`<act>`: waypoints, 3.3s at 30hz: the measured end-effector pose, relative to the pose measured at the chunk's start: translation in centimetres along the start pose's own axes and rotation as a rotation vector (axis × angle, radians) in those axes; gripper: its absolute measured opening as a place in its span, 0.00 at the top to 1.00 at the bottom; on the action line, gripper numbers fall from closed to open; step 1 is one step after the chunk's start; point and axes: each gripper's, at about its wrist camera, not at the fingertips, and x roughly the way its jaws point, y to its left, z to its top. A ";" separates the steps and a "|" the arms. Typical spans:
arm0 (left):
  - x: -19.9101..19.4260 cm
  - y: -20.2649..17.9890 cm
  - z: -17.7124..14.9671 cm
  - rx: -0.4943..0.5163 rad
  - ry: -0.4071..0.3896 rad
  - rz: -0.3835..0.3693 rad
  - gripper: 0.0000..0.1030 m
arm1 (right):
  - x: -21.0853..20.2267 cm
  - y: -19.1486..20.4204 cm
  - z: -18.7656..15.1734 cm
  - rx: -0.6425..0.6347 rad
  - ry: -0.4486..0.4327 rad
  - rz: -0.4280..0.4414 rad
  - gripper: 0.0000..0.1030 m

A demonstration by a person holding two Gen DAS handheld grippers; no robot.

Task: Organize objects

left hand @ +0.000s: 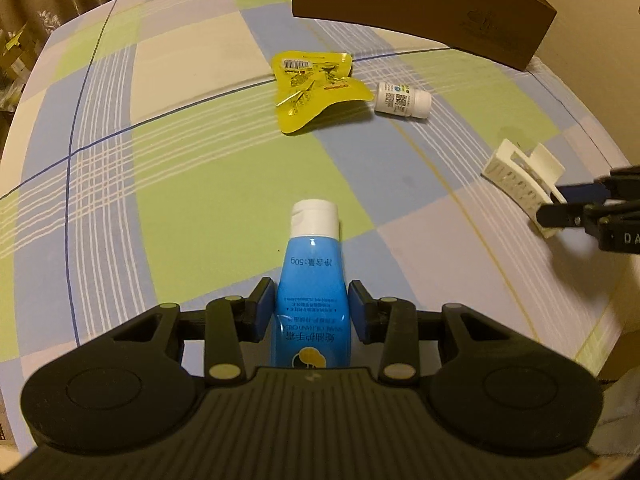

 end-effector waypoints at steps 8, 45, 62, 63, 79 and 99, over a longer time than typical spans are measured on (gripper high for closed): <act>0.4 -0.9 0.2 -0.002 0.006 0.028 0.56 | -0.1 1.0 0.1 0.033 -0.033 -0.056 0.53; -2.5 -2.6 4.7 -0.072 -0.090 0.011 0.69 | -1.8 -3.0 4.0 0.048 -0.094 0.001 0.63; -2.8 -7.6 12.4 0.015 -0.181 -0.046 0.69 | -4.2 -6.3 7.9 0.055 -0.155 0.009 0.63; -2.8 -7.8 12.9 0.020 -0.186 -0.049 0.69 | -4.4 -6.5 8.3 0.055 -0.159 0.011 0.63; -2.1 -11.5 22.1 0.051 -0.293 -0.044 0.69 | -6.0 -12.0 15.6 0.081 -0.250 0.046 0.63; 3.9 -11.9 36.5 0.038 -0.281 0.008 0.69 | -1.0 -19.8 27.7 0.027 -0.288 -0.061 0.63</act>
